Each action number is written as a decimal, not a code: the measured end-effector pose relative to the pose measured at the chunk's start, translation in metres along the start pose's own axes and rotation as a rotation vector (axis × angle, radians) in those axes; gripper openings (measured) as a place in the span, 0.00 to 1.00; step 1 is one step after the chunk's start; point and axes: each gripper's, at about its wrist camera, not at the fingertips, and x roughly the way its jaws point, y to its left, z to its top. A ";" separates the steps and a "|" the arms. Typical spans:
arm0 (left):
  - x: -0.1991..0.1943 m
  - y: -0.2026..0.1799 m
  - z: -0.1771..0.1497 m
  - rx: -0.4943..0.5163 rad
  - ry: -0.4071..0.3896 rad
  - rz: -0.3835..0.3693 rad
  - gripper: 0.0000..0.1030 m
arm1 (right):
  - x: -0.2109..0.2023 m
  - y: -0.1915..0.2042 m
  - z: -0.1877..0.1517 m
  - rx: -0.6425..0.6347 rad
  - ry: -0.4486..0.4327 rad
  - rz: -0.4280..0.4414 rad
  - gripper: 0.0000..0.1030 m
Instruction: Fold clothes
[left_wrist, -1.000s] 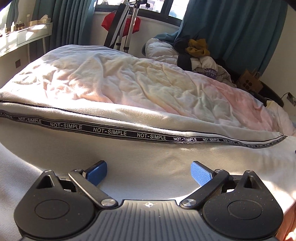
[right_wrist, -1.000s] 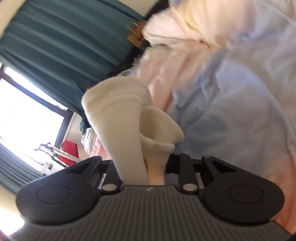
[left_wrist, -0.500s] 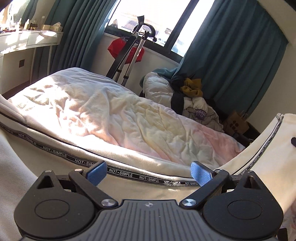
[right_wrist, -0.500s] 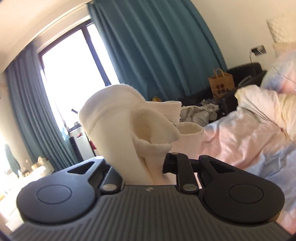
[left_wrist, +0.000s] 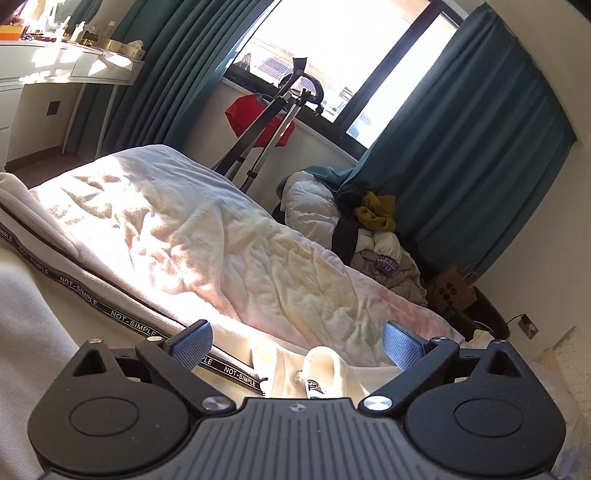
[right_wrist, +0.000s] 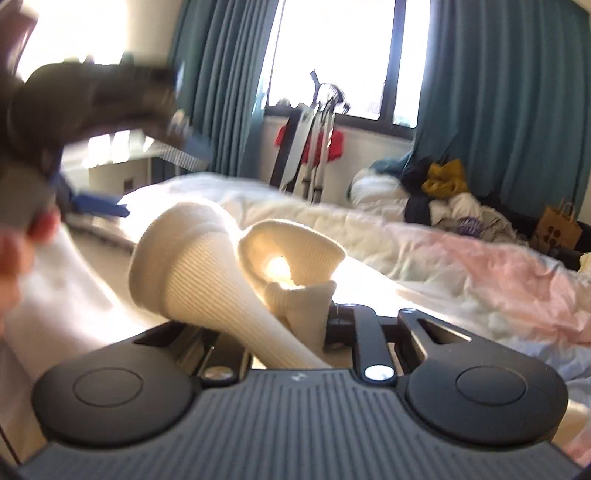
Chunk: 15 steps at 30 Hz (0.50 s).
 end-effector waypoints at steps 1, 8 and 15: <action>0.002 0.002 -0.001 -0.006 0.009 0.002 0.97 | 0.007 0.004 -0.009 -0.014 0.047 0.012 0.20; 0.036 0.006 -0.013 0.006 0.113 0.024 0.97 | -0.006 0.013 0.004 -0.078 0.133 0.141 0.36; 0.075 0.002 -0.033 0.082 0.219 0.082 0.91 | -0.044 -0.008 0.004 -0.107 0.161 0.316 0.63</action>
